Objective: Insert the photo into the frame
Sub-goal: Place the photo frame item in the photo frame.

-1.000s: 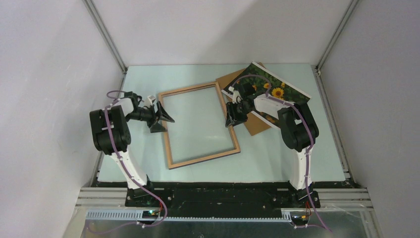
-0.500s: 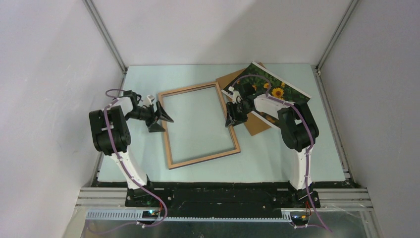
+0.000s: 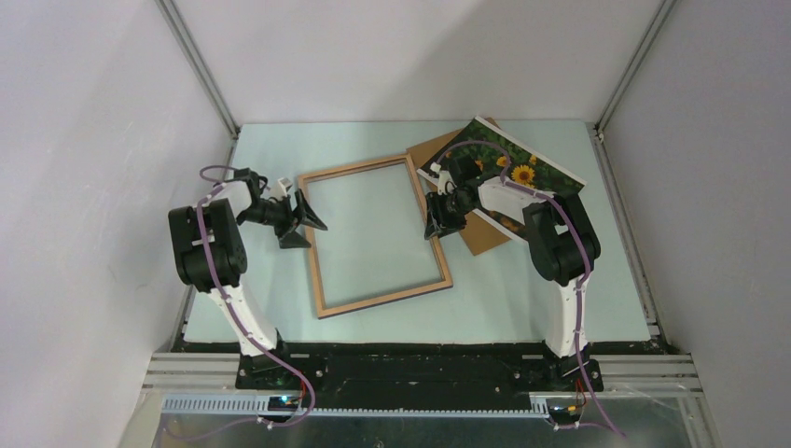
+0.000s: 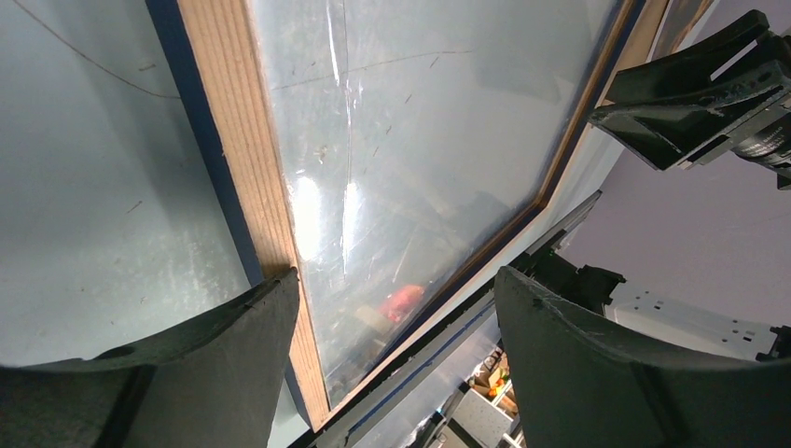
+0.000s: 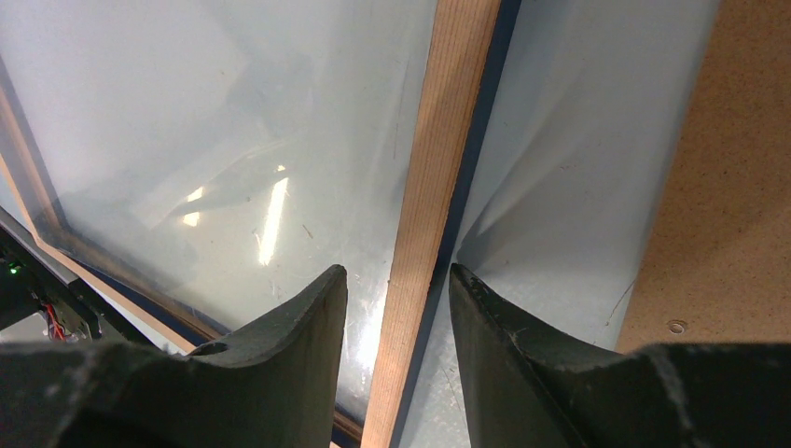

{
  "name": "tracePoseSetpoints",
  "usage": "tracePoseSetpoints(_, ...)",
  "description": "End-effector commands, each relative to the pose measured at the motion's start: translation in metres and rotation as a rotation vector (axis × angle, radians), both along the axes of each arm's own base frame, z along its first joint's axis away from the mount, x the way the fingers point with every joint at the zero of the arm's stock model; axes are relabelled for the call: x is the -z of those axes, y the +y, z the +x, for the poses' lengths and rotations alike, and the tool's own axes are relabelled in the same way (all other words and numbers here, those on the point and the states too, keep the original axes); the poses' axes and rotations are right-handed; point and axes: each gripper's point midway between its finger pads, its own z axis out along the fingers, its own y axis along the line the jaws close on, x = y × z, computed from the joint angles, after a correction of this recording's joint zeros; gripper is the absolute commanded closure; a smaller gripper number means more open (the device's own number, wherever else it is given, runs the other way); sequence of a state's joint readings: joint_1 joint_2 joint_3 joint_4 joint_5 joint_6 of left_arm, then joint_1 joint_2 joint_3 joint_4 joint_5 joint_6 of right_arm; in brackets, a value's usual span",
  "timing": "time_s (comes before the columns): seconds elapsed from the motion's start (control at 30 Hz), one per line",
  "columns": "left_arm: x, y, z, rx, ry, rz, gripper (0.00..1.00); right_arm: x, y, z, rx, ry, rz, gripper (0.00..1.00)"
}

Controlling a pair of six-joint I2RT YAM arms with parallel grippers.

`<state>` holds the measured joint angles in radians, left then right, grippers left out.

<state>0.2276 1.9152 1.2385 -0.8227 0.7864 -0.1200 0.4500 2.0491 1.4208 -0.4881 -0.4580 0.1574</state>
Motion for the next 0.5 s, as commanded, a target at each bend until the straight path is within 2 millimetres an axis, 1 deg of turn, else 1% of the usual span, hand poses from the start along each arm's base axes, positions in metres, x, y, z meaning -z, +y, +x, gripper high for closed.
tracePoseSetpoints(0.0,-0.007,0.002,0.010,0.031,-0.062,0.046,0.17,-0.028,0.006,0.005,-0.005,-0.069,0.044,0.51)
tracePoseSetpoints(0.47,-0.002,-0.008,0.020,0.061,-0.054,0.055,0.17,-0.029,0.003,0.006,-0.001,-0.070,0.042,0.51)
